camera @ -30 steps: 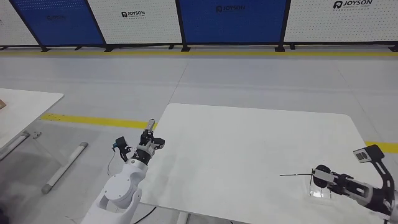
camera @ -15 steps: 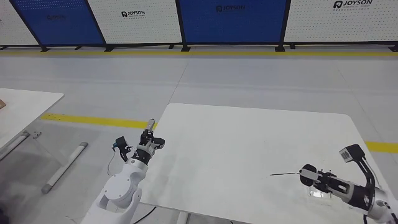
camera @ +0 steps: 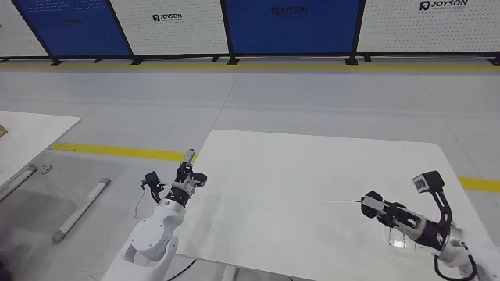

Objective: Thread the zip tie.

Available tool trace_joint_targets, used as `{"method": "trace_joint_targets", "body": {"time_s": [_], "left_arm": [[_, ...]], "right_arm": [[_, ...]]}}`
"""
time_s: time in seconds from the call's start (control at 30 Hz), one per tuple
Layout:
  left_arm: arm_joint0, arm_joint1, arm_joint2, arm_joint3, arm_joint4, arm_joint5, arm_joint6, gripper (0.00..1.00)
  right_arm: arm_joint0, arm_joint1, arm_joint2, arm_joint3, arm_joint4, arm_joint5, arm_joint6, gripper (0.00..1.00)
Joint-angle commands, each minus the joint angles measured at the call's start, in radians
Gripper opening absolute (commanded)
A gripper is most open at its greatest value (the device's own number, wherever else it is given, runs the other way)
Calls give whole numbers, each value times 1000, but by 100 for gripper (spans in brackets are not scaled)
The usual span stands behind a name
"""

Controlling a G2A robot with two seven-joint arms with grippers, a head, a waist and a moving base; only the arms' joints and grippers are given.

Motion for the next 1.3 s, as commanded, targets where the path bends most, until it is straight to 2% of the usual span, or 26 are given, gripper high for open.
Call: {"method": "trace_joint_targets", "body": {"time_s": [0.0, 0.4, 0.6, 0.77, 0.83, 1.13, 1.2, 1.27], "left_arm": [[0, 0, 0, 0, 0, 0, 0, 100], [0, 0, 0, 0, 0, 0, 0, 100], [0, 0, 0, 0, 0, 0, 0, 100], [0, 0, 0, 0, 0, 0, 0, 100], [0, 0, 0, 0, 0, 0, 0, 100], [0, 0, 0, 0, 0, 0, 0, 100], [-5, 0, 5, -18, -19, -6, -39, 100], [-5, 0, 2, -44, 9, -13, -46, 100]], "right_arm": [[0, 0, 0, 0, 0, 0, 0, 0], [-2, -1, -1, -2, 2, 3, -5, 0], [20, -5, -16, -8, 32, 70, 77, 0], [54, -15, -66, 10, -6, 111, 95, 0], [74, -17, -88, 22, -42, 146, 126, 0], [77, -17, -90, 23, -44, 147, 123, 0], [77, -17, -90, 23, -44, 147, 123, 0], [77, -17, -90, 23, -44, 147, 123, 0]]}}
